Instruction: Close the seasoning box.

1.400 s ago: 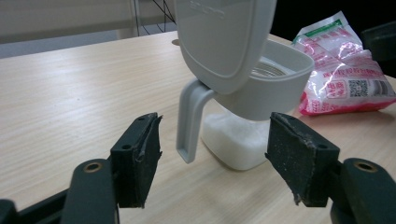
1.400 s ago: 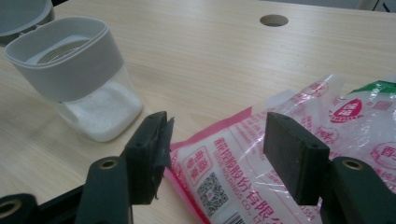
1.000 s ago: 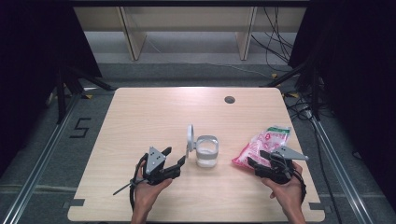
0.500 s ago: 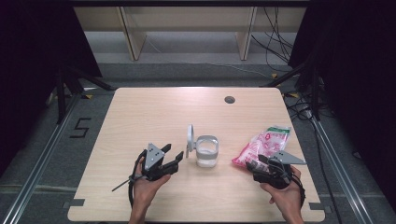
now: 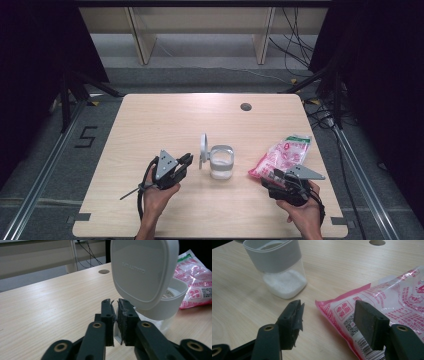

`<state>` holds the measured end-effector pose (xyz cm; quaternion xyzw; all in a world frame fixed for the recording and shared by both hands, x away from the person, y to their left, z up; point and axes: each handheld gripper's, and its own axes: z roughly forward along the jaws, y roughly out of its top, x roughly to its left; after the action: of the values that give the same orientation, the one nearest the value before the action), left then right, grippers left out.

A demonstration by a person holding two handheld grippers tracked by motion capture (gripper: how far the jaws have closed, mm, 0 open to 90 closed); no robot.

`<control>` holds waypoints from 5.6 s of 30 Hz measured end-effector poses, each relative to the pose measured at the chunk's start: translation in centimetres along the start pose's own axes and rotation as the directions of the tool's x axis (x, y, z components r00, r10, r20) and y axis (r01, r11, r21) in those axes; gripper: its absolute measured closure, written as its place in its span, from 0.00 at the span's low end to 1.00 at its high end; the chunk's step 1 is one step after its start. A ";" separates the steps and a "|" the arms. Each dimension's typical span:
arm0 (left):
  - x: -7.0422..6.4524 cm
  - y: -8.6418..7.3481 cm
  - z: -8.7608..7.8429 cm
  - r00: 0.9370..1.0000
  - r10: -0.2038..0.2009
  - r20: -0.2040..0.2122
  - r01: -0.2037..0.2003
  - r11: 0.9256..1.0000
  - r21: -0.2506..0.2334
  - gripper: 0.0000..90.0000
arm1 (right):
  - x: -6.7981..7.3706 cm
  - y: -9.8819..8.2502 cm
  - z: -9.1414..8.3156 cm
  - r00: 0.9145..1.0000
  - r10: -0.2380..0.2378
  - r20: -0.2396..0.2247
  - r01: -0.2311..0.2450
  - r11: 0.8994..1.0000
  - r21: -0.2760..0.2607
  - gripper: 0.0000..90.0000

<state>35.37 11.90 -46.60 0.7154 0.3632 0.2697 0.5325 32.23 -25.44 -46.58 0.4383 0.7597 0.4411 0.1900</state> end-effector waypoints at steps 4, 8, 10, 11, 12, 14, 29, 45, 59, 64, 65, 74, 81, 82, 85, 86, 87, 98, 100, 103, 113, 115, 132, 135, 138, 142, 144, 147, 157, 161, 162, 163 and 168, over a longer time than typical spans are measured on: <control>0.1 0.3 0.4 1.000 0.007 0.015 -0.007 1.000 -0.016 0.99 | 0.1 0.0 -0.2 1.000 -0.004 -0.001 0.004 1.000 0.010 0.45; -0.1 0.8 0.5 0.999 0.025 0.024 -0.025 1.000 -0.007 0.99 | 0.2 -0.1 -0.1 1.000 -0.023 0.003 0.023 1.000 -0.002 0.45; -0.2 1.1 0.8 0.999 0.015 0.037 -0.015 1.000 -0.017 0.99 | 0.2 -0.1 -0.1 1.000 -0.026 0.003 0.026 1.000 0.007 0.45; -0.3 1.3 0.8 0.999 0.016 0.039 -0.016 1.000 -0.012 0.99 | 0.3 -0.2 -0.1 1.000 -0.029 0.003 0.029 1.000 0.002 0.45; -0.3 1.5 0.8 0.999 0.028 0.039 -0.028 1.000 -0.014 0.99 | 0.4 -0.2 0.0 1.000 -0.012 -0.014 0.012 1.000 0.002 0.45; -0.4 1.7 0.8 0.999 0.024 0.042 -0.023 1.000 -0.018 0.99 | 0.3 -0.2 0.0 1.000 -0.028 0.000 0.028 1.000 0.000 0.45; -1.2 3.1 1.1 0.995 0.064 0.074 -0.063 0.998 -0.020 0.99 | 0.5 -0.4 -0.1 0.999 -0.035 -0.008 0.035 0.999 0.005 0.44; -1.7 3.6 1.5 0.990 0.111 0.083 -0.109 0.994 -0.032 0.99 | 0.6 -0.6 -0.2 1.000 -0.016 -0.018 0.017 1.000 0.014 0.44; -2.9 3.8 2.0 0.986 0.110 0.124 -0.106 0.994 -0.036 0.99 | 0.6 -0.7 -0.1 0.999 -0.029 -0.021 0.029 1.000 0.009 0.44; -2.9 3.8 1.8 0.986 0.095 0.137 -0.090 0.995 -0.043 0.96 | 0.6 -0.7 -0.1 0.999 -0.016 -0.032 0.016 1.000 0.010 0.44; -2.8 3.8 1.7 0.986 0.093 0.141 -0.088 0.995 -0.039 0.94 | 0.6 -0.7 -0.1 0.999 -0.017 -0.031 0.017 1.000 0.009 0.44; -3.0 3.1 1.3 0.980 0.042 0.196 -0.038 0.999 -0.024 0.69 | 0.5 -0.8 0.0 1.000 -0.015 -0.018 0.015 1.000 0.005 0.44; -3.0 2.3 0.7 0.980 0.022 0.198 -0.020 1.000 -0.010 0.54 | 0.7 -0.8 -0.3 0.999 0.024 -0.029 -0.024 0.999 0.029 0.44; -3.0 2.1 0.7 0.981 0.009 0.192 -0.008 1.000 -0.010 0.52 | 0.6 -0.8 -0.2 1.000 0.004 -0.027 -0.003 1.000 0.013 0.44; -3.1 1.7 0.7 0.980 0.020 0.196 -0.018 1.000 -0.013 0.49 | 0.4 -0.8 0.0 1.000 -0.020 -0.023 0.020 1.000 0.005 0.44; -3.2 1.7 0.6 0.981 0.012 0.192 -0.011 1.000 -0.007 0.48 | 0.5 -0.8 0.0 1.000 -0.013 -0.021 0.013 1.000 0.009 0.44; -3.3 1.6 0.6 0.981 0.018 0.195 -0.018 1.000 -0.005 0.47 | 0.5 -0.8 -0.1 0.999 -0.014 -0.034 0.014 1.000 0.006 0.44; -3.6 0.4 -0.2 0.982 0.004 0.188 -0.008 1.000 0.020 0.38 | 0.7 -0.8 -0.3 0.998 0.011 -0.058 -0.011 1.000 0.003 0.41; -3.5 0.2 -0.3 0.983 -0.005 0.183 0.000 1.000 0.026 0.37 | 0.7 -0.7 -0.2 0.998 0.004 -0.065 -0.004 1.000 0.001 0.40; -3.5 -0.1 -0.4 0.984 -0.001 0.180 -0.004 1.000 0.031 0.37 | 0.7 -0.8 -0.2 0.997 0.005 -0.071 -0.005 1.000 0.002 0.40; -4.0 -1.7 -0.7 0.982 -0.019 0.187 0.007 0.998 0.063 0.33 | 0.4 -1.0 -0.1 0.996 -0.025 -0.081 0.024 1.000 -0.016 0.39; -4.1 -2.0 -0.6 0.981 -0.026 0.193 0.015 0.998 0.059 0.32 | 0.5 -1.0 -0.1 0.997 -0.022 -0.080 0.021 1.000 -0.015 0.39; -5.3 -4.1 -0.9 0.981 -0.042 0.190 0.028 0.997 0.075 0.30 | 1.1 -1.1 0.0 0.996 -0.041 -0.084 0.042 0.999 0.008 0.39; -5.7 -4.3 -0.9 0.979 -0.041 0.198 0.026 0.997 0.079 0.29 | 1.4 -1.2 -0.1 0.996 -0.011 -0.092 0.014 0.999 0.031 0.39; -6.2 -4.4 -1.0 0.977 -0.035 0.210 0.018 0.996 0.082 0.29 | 1.6 -1.3 -0.2 0.995 -0.013 -0.096 0.016 0.999 0.033 0.37; -6.6 -4.8 -0.7 0.972 -0.022 0.232 0.001 0.996 0.092 0.28 | 1.6 -1.6 0.1 0.992 -0.033 -0.120 0.038 0.998 0.042 0.33; -6.9 -4.9 -0.8 0.973 -0.002 0.231 -0.021 0.995 0.099 0.27 | 1.8 -1.7 0.1 0.991 -0.036 -0.127 0.043 0.998 0.055 0.31; -7.2 -5.1 -0.9 0.975 0.015 0.223 -0.038 0.994 0.100 0.27 | 2.1 -1.9 0.1 0.989 -0.046 -0.140 0.056 0.996 0.067 0.31; -7.9 -5.4 -0.8 0.976 0.029 0.218 -0.056 0.991 0.120 0.26 | 2.8 -2.6 -0.1 0.988 -0.050 -0.144 0.067 0.990 0.121 0.27; -8.1 -5.4 -0.7 0.975 0.023 0.220 -0.052 0.991 0.127 0.26 | 2.9 -2.9 0.0 0.986 -0.054 -0.158 0.074 0.989 0.127 0.27; -8.2 -5.5 -0.6 0.974 0.009 0.226 -0.037 0.992 0.117 0.26 | 3.1 -3.0 0.0 0.986 -0.039 -0.165 0.061 0.989 0.131 0.27; -8.2 -5.4 -0.7 0.974 0.016 0.224 -0.044 0.992 0.121 0.26 | 3.1 -3.0 0.0 0.987 -0.049 -0.150 0.069 0.989 0.129 0.27; -8.2 -5.4 -0.8 0.974 0.020 0.224 -0.048 0.991 0.122 0.26 | 3.3 -3.2 0.0 0.988 -0.044 -0.151 0.066 0.987 0.144 0.27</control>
<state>28.65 6.66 -51.48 0.7795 0.3056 0.1736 0.5185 28.83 -23.43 -48.88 0.3964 0.8142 0.4091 0.1122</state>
